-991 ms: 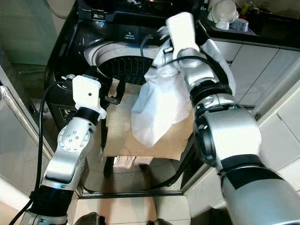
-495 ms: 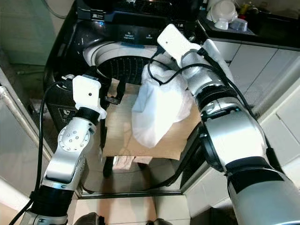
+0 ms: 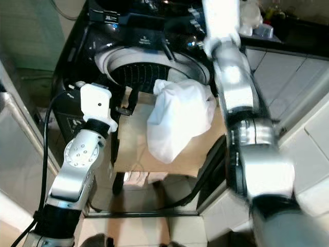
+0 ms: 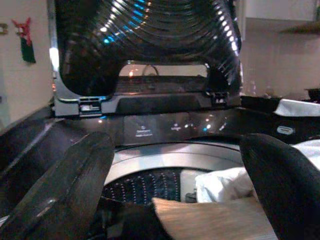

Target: Clothes washing

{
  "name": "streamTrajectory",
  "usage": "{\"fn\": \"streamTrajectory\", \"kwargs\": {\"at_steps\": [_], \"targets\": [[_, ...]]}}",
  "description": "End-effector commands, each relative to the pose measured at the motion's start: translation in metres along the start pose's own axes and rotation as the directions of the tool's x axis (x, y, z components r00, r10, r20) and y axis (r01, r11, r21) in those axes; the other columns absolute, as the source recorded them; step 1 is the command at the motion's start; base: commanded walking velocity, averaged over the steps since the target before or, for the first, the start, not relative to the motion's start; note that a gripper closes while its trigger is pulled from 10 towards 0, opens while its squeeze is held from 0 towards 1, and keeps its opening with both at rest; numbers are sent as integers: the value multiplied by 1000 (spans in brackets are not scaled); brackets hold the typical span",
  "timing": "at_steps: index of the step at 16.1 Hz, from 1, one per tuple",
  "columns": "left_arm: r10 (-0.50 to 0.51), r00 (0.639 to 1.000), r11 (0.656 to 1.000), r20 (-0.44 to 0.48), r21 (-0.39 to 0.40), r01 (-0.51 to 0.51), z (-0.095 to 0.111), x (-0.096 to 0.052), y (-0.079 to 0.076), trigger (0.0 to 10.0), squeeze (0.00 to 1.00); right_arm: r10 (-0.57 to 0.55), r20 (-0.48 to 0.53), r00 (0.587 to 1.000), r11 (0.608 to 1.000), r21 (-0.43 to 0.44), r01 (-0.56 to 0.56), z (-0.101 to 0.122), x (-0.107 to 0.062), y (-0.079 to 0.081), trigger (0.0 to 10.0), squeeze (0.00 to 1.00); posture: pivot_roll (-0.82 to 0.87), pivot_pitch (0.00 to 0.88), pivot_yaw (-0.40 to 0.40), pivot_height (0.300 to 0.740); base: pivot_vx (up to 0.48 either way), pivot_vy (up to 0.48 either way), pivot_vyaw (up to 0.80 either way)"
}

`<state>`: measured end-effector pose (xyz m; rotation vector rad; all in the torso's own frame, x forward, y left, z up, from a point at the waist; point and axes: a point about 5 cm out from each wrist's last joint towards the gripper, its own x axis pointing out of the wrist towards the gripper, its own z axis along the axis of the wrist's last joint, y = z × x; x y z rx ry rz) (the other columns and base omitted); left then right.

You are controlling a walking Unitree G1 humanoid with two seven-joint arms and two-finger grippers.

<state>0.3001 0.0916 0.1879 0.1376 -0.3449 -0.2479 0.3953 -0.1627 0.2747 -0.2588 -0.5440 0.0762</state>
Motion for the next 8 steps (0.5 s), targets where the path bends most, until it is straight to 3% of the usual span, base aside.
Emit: {"fn": "streamTrajectory", "kwargs": {"at_steps": [1,3,6,8], "targets": [[-12,1000,1000,-16,4,12,-2,-1,-4,10000,0,-64,54,996,998,33,62,6,-7,-11,10000,0,12,0,-133,740,0,0,0],[-15,1000,1000,-28,24,15,-5,-1,-2,10000,0,1,137,991,989,-147,20,-4,-55,-4,10000,0,-11,0,-119,740,0,0,0],[-19,999,1000,-32,23,20,-6,-1,-1,10000,0,116,94,989,975,-201,-95,-16,-116,6,10000,0,-33,0,-100,740,0,0,0],[-24,999,1000,-31,19,24,-6,0,-1,10000,0,156,67,986,967,-214,-138,-18,-132,10,10000,0,-40,0,-93,740,0,0,0]]}}
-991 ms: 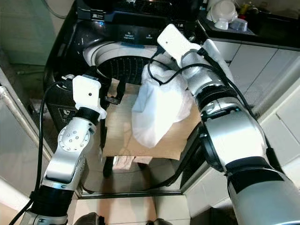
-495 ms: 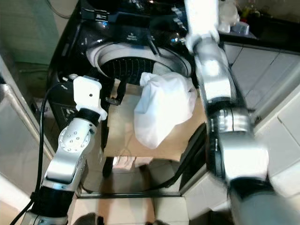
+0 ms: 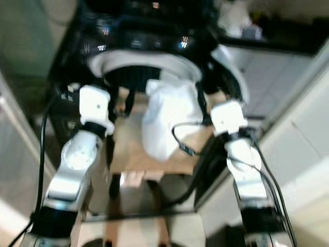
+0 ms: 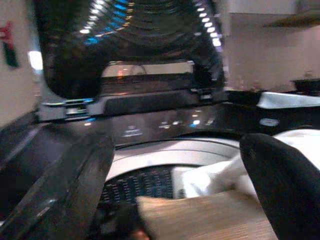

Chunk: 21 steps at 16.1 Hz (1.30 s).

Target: Clothes washing

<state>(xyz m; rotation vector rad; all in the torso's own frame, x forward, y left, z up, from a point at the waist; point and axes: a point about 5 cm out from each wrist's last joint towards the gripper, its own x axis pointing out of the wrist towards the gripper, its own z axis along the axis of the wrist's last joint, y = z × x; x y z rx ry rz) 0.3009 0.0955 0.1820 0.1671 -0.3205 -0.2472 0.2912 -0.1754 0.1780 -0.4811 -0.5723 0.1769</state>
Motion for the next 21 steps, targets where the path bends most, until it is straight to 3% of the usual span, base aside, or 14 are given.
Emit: {"fn": "streamTrajectory", "kwargs": {"at_steps": [1,2,3,6,9,12,14,18,20,21], "targets": [[-24,1000,1000,-1,-9,24,1,3,-6,10000,0,63,-4,998,998,-21,-63,0,-5,4,10000,0,-45,0,-86,740,0,0,0],[-28,1000,1000,1,-11,28,1,4,-5,10000,0,130,-112,985,991,49,-125,-19,-16,15,10000,0,-46,0,-79,740,0,0,0],[-28,1000,1000,1,-12,28,1,5,-5,10000,0,154,-143,978,987,78,-144,-24,-17,18,10000,0,-46,0,-79,740,0,0,0],[-36,999,999,7,-9,36,2,7,-5,10000,0,232,-330,915,947,293,-135,-56,-8,38,10000,0,-35,0,-72,740,0,0,0],[-30,1000,1000,11,-3,30,3,8,-2,10000,0,250,-380,891,898,435,-67,-65,11,50,10000,0,-13,0,-73,740,0,0,0],[-17,1000,1000,12,8,17,3,6,1,10000,0,311,-382,870,771,637,4,-60,34,69,10000,0,0,0,-78,740,0,0,0],[-14,1000,1000,12,8,14,3,6,2,10000,0,330,-392,859,747,665,17,-60,45,77,10000,0,15,0,-87,740,0,0,0],[-11,1000,1000,11,10,11,3,6,2,10000,0,288,-386,876,839,542,-37,-54,63,73,10000,0,19,0,-89,740,0,0,0],[-17,1000,1000,13,7,17,4,7,0,10000,0,160,-368,916,911,412,6,-46,80,59,10000,0,16,0,-84,740,0,0,0],[-19,1000,1000,14,7,19,4,7,0,10000,0,134,-326,936,916,400,8,-39,87,54,10000,0,16,0,-83,740,0,0,0]]}}
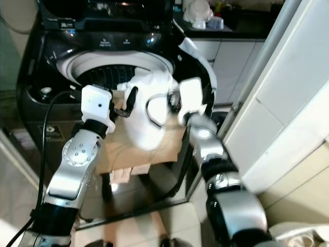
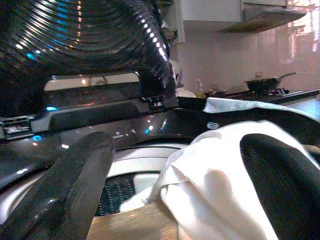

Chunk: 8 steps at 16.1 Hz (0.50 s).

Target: Clothes washing

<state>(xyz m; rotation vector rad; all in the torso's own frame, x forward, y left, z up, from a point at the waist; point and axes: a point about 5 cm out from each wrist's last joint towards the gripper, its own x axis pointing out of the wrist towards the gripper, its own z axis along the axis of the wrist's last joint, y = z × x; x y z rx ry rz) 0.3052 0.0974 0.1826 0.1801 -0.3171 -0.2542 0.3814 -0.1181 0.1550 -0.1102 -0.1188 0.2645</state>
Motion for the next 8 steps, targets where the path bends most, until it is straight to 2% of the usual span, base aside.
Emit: {"fn": "streamTrajectory", "kwargs": {"at_steps": [1,4,7,8], "targets": [[-10,1000,1000,17,-4,10,5,3,-3,10000,0,29,88,996,999,-18,-27,17,3,1,10000,0,16,0,-83,740,0,0,0],[-7,1000,1000,15,-5,7,5,3,-3,10000,0,68,160,985,997,17,-71,20,-11,-2,10000,0,16,0,-83,740,0,0,0],[-6,1000,1000,13,-6,6,4,2,-3,10000,0,53,186,981,998,4,-55,16,-26,-11,10000,0,16,0,-83,740,0,0,0],[-7,1000,1000,13,-6,7,4,2,-3,10000,0,62,180,982,998,-5,-62,9,-39,-17,10000,0,8,0,-93,740,0,0,0]]}}
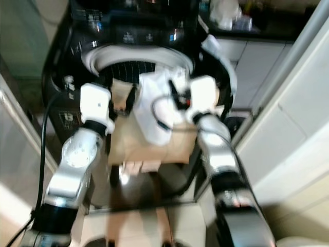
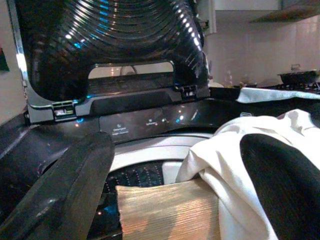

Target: Clothes washing

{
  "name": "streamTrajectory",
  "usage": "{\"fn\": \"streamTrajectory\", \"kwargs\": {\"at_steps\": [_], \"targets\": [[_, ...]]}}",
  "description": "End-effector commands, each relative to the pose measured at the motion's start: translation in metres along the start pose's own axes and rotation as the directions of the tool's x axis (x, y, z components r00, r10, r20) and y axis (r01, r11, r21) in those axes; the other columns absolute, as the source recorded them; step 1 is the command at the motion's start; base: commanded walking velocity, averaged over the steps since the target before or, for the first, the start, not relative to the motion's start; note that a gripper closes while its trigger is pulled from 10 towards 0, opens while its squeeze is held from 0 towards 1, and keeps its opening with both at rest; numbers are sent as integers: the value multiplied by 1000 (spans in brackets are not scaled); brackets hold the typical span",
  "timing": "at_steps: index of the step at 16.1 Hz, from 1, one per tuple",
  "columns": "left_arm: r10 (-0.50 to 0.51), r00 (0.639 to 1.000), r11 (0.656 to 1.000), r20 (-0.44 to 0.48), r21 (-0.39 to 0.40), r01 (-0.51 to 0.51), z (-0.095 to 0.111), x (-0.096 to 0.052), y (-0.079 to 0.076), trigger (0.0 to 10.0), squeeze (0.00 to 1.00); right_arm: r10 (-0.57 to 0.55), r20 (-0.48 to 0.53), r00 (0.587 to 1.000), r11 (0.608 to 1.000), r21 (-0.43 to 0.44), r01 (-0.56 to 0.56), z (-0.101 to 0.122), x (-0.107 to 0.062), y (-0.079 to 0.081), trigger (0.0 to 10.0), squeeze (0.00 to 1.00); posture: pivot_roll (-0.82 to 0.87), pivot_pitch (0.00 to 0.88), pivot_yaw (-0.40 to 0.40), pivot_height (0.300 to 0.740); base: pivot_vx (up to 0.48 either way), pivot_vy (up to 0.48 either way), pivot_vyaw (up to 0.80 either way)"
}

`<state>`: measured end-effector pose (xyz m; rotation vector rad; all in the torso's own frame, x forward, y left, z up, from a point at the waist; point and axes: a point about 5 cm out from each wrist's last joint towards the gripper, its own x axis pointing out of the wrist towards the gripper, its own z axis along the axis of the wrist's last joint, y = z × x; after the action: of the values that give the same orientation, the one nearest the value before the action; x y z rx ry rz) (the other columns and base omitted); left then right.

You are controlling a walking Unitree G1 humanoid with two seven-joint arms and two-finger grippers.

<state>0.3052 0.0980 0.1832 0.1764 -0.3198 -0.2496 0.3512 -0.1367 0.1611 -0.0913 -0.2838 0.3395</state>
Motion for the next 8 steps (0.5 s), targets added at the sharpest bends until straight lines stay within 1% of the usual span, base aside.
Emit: {"fn": "streamTrajectory", "kwargs": {"at_steps": [1,2,3,4,5,6,7,8], "targets": [[-14,1000,1000,10,-4,14,3,2,-4,10000,0,8,-2,1000,1000,-5,-8,-2,-12,-8,10000,0,8,0,-93,740,0,0,0],[-15,1000,1000,10,-4,15,3,2,-4,10000,0,17,-13,1000,1000,-7,-18,-4,-17,-8,10000,0,8,0,-93,740,0,0,0],[-19,1000,1000,12,-6,19,3,3,-4,10000,0,8,-81,997,1000,9,-8,-16,-23,-9,10000,0,-7,0,-85,740,0,0,0],[-20,1000,1000,12,-7,20,3,3,-5,10000,0,1,-103,995,1000,16,1,-19,-23,-9,10000,0,-7,0,-85,740,0,0,0],[-24,1000,1000,14,-9,24,3,4,-5,10000,0,-3,-119,993,999,54,9,-22,-18,-8,10000,1000,-11,0,-76,740,0,0,0],[-26,1000,1000,16,-10,26,4,5,-6,10000,0,-2,-125,992,997,81,13,-23,-15,-6,10000,1000,-11,0,-76,740,0,0,0],[-43,999,999,23,-9,43,5,8,-8,10000,0,14,-157,987,996,94,1,-25,4,3,10000,1000,-7,0,-69,740,0,0,0],[-45,999,999,25,-7,45,5,8,-8,10000,0,25,-168,985,996,87,-10,-25,8,6,10000,1000,2,0,-72,740,0,0,0]]}}
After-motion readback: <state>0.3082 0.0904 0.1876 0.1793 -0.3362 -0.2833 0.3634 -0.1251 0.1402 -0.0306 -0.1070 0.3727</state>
